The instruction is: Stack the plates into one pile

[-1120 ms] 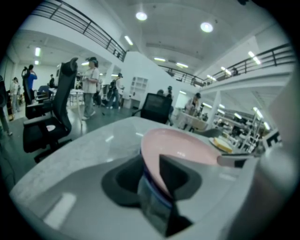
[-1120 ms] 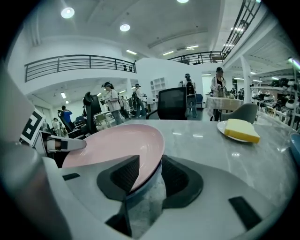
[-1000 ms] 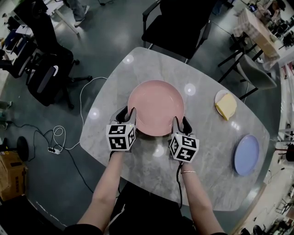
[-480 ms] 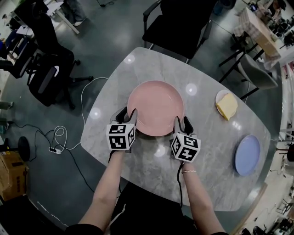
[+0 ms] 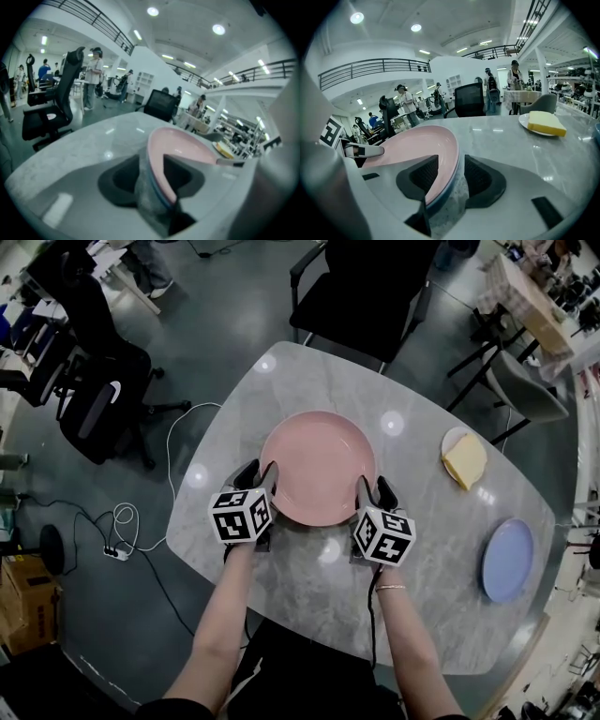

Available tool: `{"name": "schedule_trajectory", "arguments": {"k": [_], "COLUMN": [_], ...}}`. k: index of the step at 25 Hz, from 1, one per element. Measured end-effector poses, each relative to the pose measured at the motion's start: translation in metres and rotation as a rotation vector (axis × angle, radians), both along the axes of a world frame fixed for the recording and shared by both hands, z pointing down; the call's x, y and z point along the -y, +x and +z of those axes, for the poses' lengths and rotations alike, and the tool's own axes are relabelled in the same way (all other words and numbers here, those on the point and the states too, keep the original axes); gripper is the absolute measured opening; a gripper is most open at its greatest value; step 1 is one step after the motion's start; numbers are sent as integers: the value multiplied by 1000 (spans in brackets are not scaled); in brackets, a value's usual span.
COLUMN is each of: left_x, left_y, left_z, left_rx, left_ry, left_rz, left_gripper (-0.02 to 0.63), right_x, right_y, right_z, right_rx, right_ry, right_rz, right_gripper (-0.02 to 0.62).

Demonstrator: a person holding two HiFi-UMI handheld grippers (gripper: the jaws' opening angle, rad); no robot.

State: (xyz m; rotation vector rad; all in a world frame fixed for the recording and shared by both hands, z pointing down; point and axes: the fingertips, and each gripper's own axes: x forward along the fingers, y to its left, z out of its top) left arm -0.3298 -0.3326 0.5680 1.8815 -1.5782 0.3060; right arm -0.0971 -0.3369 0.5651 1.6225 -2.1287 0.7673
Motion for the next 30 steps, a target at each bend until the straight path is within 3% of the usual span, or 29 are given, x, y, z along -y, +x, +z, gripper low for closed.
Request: {"name": "schedule_trajectory", "arguments": {"k": [16,24,30], "left_x": [9,-2,-11], "left_y": [11,26,56], "left_z": [6,-8,-26], "left_rx": [-30,-8,-14], "left_ry": [-40,-22,1], "left_rz": [31,73,132], "left_gripper": [123,118,114], "right_x": [2,-10,-31], "right_y": [-5,11,42], "right_z": [9,-4,-23], "right_rx": [14,42,51], "right_ry": [-44,-38,-18], "right_rz": [4,62,123], "right_gripper": [152,150,144]}}
